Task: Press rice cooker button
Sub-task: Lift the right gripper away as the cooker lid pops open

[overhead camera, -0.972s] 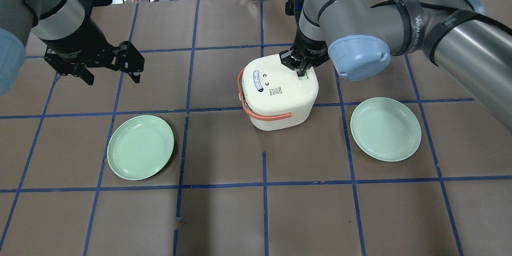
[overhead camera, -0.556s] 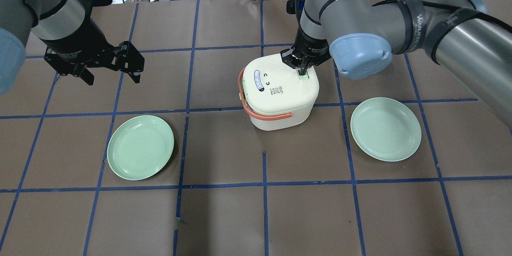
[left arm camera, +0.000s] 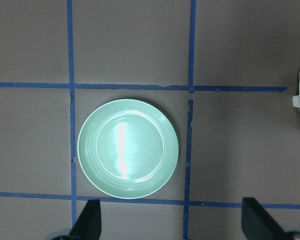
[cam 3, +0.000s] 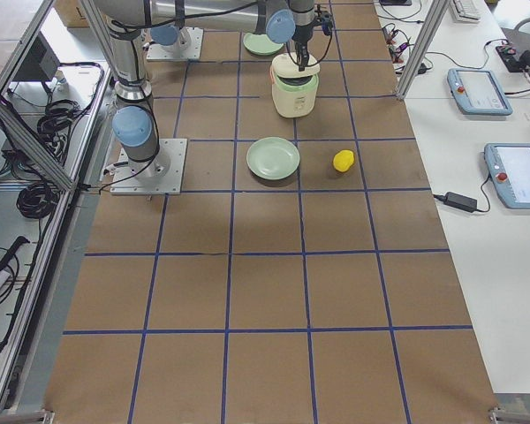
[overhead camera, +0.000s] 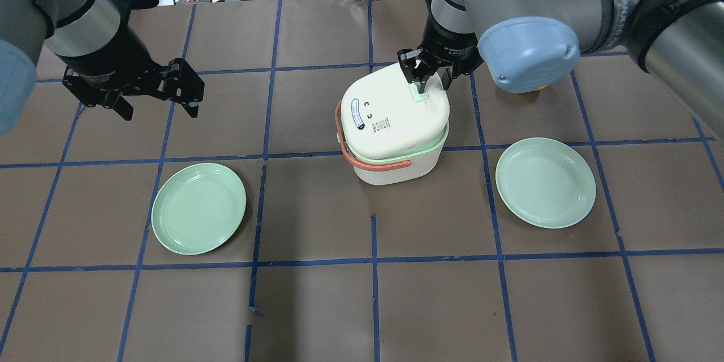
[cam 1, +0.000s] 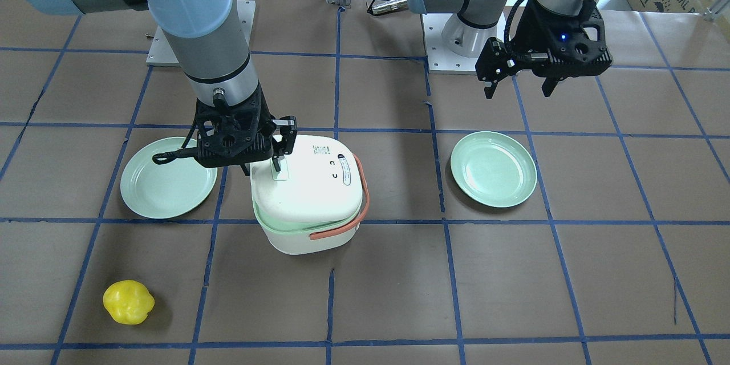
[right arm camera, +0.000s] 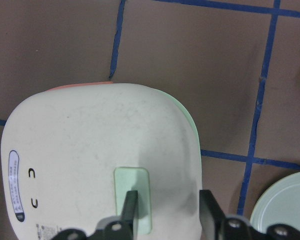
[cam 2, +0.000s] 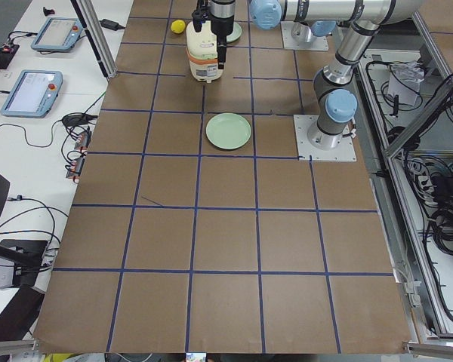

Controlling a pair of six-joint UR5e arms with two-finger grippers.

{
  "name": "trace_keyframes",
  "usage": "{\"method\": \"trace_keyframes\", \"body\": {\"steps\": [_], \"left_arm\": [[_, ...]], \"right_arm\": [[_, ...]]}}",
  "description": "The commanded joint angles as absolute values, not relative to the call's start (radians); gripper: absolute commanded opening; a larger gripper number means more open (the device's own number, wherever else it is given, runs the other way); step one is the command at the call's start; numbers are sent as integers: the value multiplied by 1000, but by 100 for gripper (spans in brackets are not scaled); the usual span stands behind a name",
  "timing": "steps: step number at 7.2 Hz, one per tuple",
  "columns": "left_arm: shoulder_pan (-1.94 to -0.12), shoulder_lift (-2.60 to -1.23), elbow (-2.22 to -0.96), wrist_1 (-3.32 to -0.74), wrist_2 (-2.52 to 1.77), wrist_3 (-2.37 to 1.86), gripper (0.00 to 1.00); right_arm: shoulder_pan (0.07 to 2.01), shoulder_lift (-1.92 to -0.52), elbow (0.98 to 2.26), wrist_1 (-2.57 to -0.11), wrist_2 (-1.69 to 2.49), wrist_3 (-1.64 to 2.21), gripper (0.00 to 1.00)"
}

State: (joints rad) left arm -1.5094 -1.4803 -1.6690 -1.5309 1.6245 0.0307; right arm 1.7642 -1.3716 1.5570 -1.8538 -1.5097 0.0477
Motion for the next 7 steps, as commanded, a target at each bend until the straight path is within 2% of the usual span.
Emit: {"method": "trace_keyframes", "body": {"steps": [1,2,7], "left_arm": [[-1509,-1480,-1669,-1531,1624,31,100],[-1509,-1480,-1669,-1531,1624,31,100],[-1509,-1480,-1669,-1531,1624,31,100]], "right_arm": [[1735,-1370,1441,-1748,-1514,48,100],[1702,-1368,1404,-1729,-1514,46,100],[1591,-1385,1385,-1700,-1532,8,100]]}}
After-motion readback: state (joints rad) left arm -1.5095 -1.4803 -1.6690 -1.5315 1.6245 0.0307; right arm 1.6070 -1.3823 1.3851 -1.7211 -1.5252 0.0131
